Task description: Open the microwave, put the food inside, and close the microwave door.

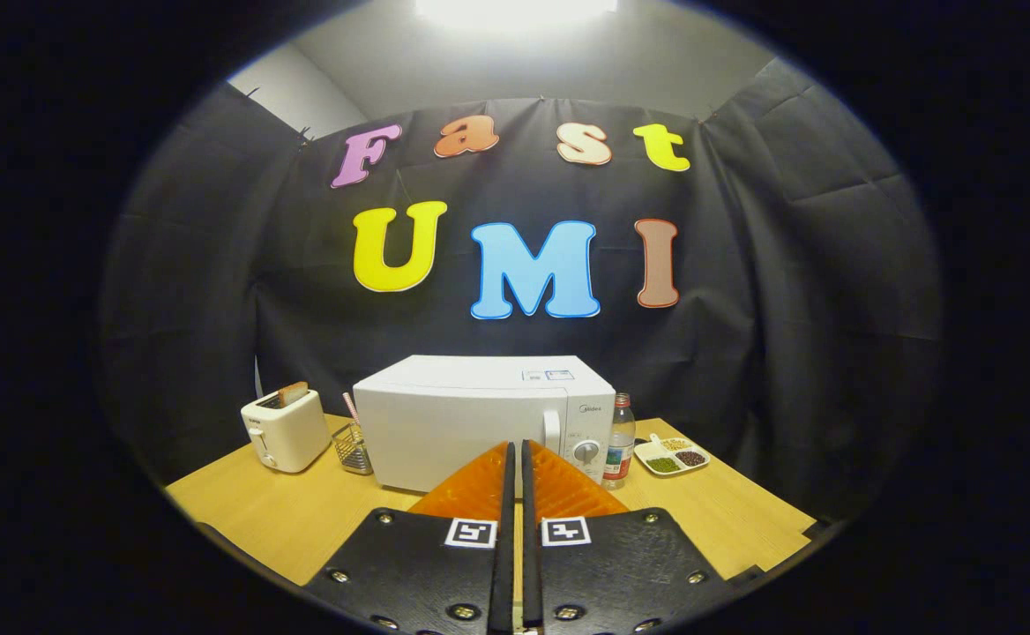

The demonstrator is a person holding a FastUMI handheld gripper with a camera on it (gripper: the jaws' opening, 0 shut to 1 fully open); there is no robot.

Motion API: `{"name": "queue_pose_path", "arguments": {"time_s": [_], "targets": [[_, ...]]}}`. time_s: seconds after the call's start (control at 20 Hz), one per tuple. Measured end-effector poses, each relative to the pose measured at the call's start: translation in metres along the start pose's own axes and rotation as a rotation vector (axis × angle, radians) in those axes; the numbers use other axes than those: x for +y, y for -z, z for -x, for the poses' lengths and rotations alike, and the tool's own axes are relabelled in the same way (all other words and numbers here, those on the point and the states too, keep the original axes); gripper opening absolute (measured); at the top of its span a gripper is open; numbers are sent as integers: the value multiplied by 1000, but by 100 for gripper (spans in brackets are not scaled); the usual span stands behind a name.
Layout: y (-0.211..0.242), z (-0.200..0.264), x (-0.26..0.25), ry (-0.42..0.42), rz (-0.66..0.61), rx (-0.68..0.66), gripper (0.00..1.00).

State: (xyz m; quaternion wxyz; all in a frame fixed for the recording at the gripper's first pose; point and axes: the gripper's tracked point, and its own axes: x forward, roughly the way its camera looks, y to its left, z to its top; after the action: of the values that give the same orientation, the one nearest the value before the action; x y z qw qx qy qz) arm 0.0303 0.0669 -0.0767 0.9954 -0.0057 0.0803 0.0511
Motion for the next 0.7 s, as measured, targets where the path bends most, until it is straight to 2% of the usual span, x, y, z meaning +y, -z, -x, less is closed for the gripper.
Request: {"name": "queue_pose_path", "arguments": {"time_s": [0.05,0.1,0.15,0.25,0.45,0.7], "targets": [[-1,7,4,-10,-2,-5,5],[0,13,7,-15,-2,-6,10],[-1,19,7,-16,2,-10,26],[-2,31,12,-25,7,-20,29],[-1,45,18,-32,18,-28,99],[-4,53,21,-34,-5,-43,98]]}}
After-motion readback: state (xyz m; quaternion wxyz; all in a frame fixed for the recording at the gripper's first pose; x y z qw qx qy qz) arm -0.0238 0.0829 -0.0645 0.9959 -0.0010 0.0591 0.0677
